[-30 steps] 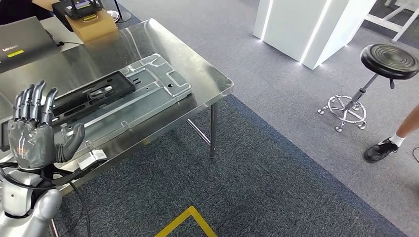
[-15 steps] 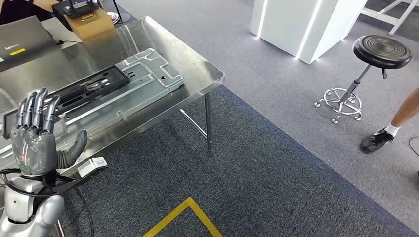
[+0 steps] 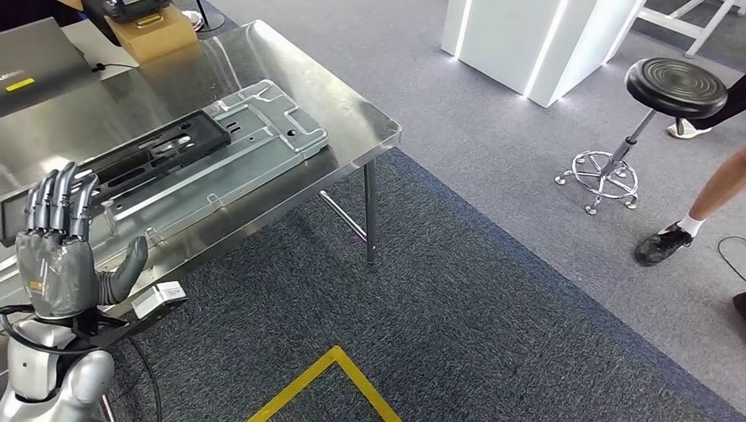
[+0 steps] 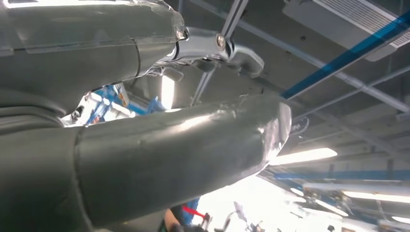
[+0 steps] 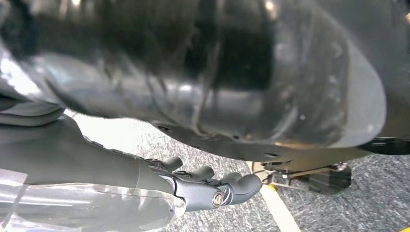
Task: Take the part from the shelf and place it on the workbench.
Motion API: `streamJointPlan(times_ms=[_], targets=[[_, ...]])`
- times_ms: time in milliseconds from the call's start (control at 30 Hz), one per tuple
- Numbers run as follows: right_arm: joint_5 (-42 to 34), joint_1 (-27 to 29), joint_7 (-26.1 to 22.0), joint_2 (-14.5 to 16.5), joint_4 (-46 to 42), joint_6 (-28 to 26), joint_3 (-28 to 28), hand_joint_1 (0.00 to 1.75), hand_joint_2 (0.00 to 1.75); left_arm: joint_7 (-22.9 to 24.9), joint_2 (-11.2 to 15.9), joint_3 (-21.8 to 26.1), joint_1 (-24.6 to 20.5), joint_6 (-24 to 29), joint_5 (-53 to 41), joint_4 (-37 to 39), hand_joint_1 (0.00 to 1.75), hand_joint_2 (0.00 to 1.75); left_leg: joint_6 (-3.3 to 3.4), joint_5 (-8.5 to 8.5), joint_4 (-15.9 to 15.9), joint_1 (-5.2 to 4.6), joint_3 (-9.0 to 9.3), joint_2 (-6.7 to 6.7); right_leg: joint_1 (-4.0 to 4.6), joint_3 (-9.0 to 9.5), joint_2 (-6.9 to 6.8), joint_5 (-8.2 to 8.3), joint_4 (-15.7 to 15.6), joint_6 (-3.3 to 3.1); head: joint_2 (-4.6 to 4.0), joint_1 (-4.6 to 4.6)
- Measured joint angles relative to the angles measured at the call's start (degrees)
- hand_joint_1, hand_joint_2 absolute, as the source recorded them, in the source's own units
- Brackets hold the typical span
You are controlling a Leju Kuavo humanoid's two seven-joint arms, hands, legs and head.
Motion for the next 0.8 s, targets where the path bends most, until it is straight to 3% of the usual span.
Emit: streamJointPlan(times_ms=[33, 67, 167, 233, 333, 400, 500, 533, 567, 600, 633, 700, 733, 800], targets=[[-0.01, 0.02, 0.0, -0.03, 0.0, 0.01, -0.03, 0.0, 0.0, -0.24, -0.26, 0.0, 0.06, 0.0, -0.05, 0.0, 0.0, 0.0, -0.06, -0.02, 0.22, 0.03, -0.28, 0.33, -0.23, -0.85, -0.03, -0.26, 1.62, 0.31, 0.0, 0.0], [-0.01, 0.04, 0.0, -0.09, 0.0, 0.01, -0.07, 0.0, 0.0, -0.4, -0.5, 0.0, 0.09, 0.0, -0.11, 0.0, 0.0, 0.0, -0.21, -0.05, 0.54, 0.11, -0.59, 0.66, -0.49, -0.52, -0.12, 0.71, 0.93, 0.6, 0.0, 0.0], [-0.06, -0.06, -0.02, -0.24, 0.0, 0.04, -0.14, 0.0, 0.0, -0.69, -0.97, 0.04, 0.15, 0.0, -0.26, -0.01, 0.0, 0.0, -1.28, -0.5, 2.35, 0.39, -1.52, 1.73, -1.07, 4.16, -1.81, 5.61, -8.61, 1.2, -0.01, 0.01], [-0.09, -0.18, -0.07, -0.25, 0.0, 0.07, -0.15, 0.0, 0.0, -0.75, -1.11, 0.14, 0.18, 0.01, -0.27, -0.05, 0.0, 0.0, -2.28, -0.8, 3.3, 0.46, -1.81, 2.35, -0.8, 5.07, -2.58, 6.69, -11.15, 0.57, -0.01, 0.02], [-0.11, -0.04, -0.1, -0.3, 0.0, 0.07, -0.18, 0.0, 0.0, -0.79, -1.28, 0.23, 0.2, 0.02, -0.26, -0.1, 0.0, 0.0, -3.61, -0.62, 3.23, 0.9, -1.69, 3.16, -0.34, 4.3, -1.35, 7.39, -10.82, -1.1, -0.01, -0.02], [-0.11, 0.03, -0.13, -0.32, 0.0, 0.07, -0.21, 0.0, 0.0, -0.86, -1.37, 0.28, 0.27, 0.02, -0.19, -0.11, 0.0, 0.0, -4.03, -2.81, 5.22, 1.08, -2.59, 1.63, -0.34, 3.81, -0.56, 8.2, -11.04, -1.96, 0.0, -0.03], [-0.12, 0.03, -0.21, -0.32, 0.0, 0.08, -0.22, 0.0, 0.0, -0.91, -1.41, 0.58, 0.65, 0.02, -0.03, -0.11, 0.0, 0.0, -3.55, -10.35, 16.15, 0.72, -6.38, -1.42, 0.14, 2.67, 0.84, 9.15, -11.05, -2.72, 0.0, -0.05], [-0.12, 0.06, -0.23, -0.32, 0.0, 0.08, -0.22, 0.0, 0.0, -0.93, -1.44, 0.66, 0.81, 0.02, -0.02, -0.11, 0.0, 0.0, -3.22, -11.8, 19.26, 0.53, -7.18, -1.66, 0.4, 2.36, 1.4, 9.38, -11.02, -2.86, 0.0, -0.05], [-0.12, 0.09, -0.24, -0.32, 0.0, 0.08, -0.22, 0.0, 0.0, -0.96, -1.46, 0.69, 0.93, 0.02, -0.02, -0.11, 0.0, 0.0, -2.84, -12.18, 20.54, 0.33, -7.12, -1.76, 0.63, 2.11, 2.03, 9.55, -10.97, -2.92, 0.0, -0.04], [-0.13, 0.11, -0.24, -0.32, 0.0, 0.08, -0.22, 0.0, 0.0, -0.98, -1.49, 0.72, 1.01, 0.02, -0.02, -0.11, 0.0, 0.0, -2.43, -11.51, 19.57, 0.13, -5.95, -1.91, 0.81, 1.95, 2.68, 9.68, -10.89, -2.94, 0.0, -0.04], [-0.13, 0.12, -0.24, -0.31, 0.0, 0.08, -0.23, 0.0, 0.0, -1.0, -1.5, 0.76, 1.02, 0.02, -0.03, -0.11, 0.0, 0.0, -1.99, -10.0, 16.46, -0.07, -3.79, -2.32, 0.92, 1.91, 3.34, 9.75, -10.79, -2.93, 0.0, -0.04], [-0.14, 0.04, -0.24, -0.25, 0.0, 0.08, -0.24, 0.0, 0.0, -1.01, -1.51, 0.91, 0.95, 0.02, -0.03, -0.11, 0.0, 0.0, -1.09, -7.49, 8.55, -0.4, 1.03, -4.74, 0.93, 1.78, 4.58, 9.85, -10.55, -2.76, 0.0, -0.03], [-0.16, -0.04, -0.24, -0.23, 0.01, 0.07, -0.24, 0.0, 0.0, -1.01, -1.51, 1.01, 0.91, 0.03, -0.04, -0.13, 0.0, 0.0, -0.8, -6.91, 5.88, -0.55, 2.54, -5.84, 0.8, 1.57, 5.17, 9.98, -10.46, -2.52, 0.0, -0.04], [-0.24, -0.13, -0.22, -0.2, 0.02, 0.07, -0.26, 0.0, 0.0, -1.04, -1.52, 1.14, 0.85, 0.05, -0.05, -0.17, 0.0, 0.0, -0.56, -6.92, 4.29, -0.82, 3.37, -6.47, 0.47, 1.07, 6.35, 10.35, -10.46, -1.82, 0.0, -0.04]])
